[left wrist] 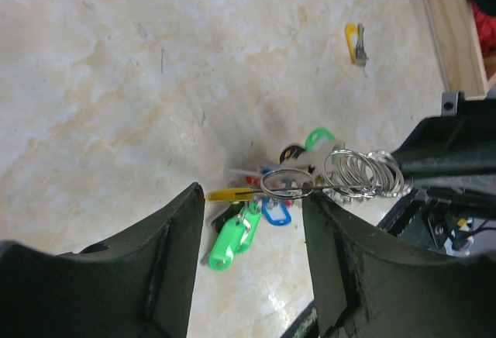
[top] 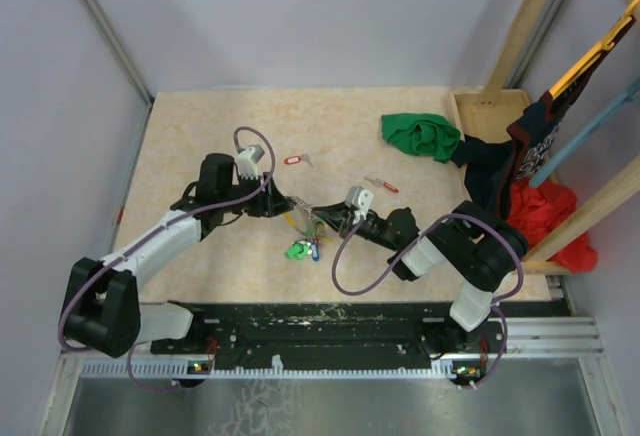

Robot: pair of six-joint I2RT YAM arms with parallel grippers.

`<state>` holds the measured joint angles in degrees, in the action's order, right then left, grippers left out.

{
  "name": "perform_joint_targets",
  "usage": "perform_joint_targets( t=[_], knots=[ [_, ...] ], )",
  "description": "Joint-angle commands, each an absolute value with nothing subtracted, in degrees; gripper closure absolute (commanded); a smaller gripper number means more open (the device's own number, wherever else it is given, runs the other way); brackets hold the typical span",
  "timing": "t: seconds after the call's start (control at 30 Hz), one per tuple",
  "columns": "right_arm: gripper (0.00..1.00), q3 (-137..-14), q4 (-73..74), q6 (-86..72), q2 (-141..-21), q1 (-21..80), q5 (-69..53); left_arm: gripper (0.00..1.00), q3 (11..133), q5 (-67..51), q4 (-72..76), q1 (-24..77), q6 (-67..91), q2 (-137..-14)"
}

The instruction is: Put the keys on the keyring

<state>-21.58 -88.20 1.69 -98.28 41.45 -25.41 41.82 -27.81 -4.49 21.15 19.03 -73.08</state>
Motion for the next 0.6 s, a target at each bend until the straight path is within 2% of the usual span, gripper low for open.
perform_joint_targets(
  t=[0.0, 0.13, 0.33, 0.37, 0.43, 0.57],
  knots=[
    [1.0, -24.1, -90.1, 1.2, -97.8, 40.7, -28.6, 0.4, 42.6, -30.3, 5.3, 20.7, 22.9, -77.4],
    [1.0, -24.5, -87.3, 1.7, -97.8, 40.4, -28.1, 0.38, 42.1, -33.7, 11.1, 20.8, 25.9, -83.2],
    [1.0, -25.1, -83.9, 3.0, -98.6, 40.3, -25.2, 0.33, 41.2, -32.6, 16.0, 20.9, 26.3, -87.3],
    [1.0, -25.1, -83.4, 3.1, -98.7, 40.3, -24.8, 0.33, 40.8, -32.2, 16.7, 20.9, 26.2, -87.5],
    [1.0, -25.2, -82.7, 3.3, -98.8, 40.3, -23.8, 0.25, 38.9, -31.3, 19.4, 21.1, 25.7, -87.4],
    [1.0, -25.0, -81.9, 2.9, -98.8, 40.1, -22.3, 0.25, 29.7, -29.8, 31.2, 21.3, 24.2, -82.7]
  ],
)
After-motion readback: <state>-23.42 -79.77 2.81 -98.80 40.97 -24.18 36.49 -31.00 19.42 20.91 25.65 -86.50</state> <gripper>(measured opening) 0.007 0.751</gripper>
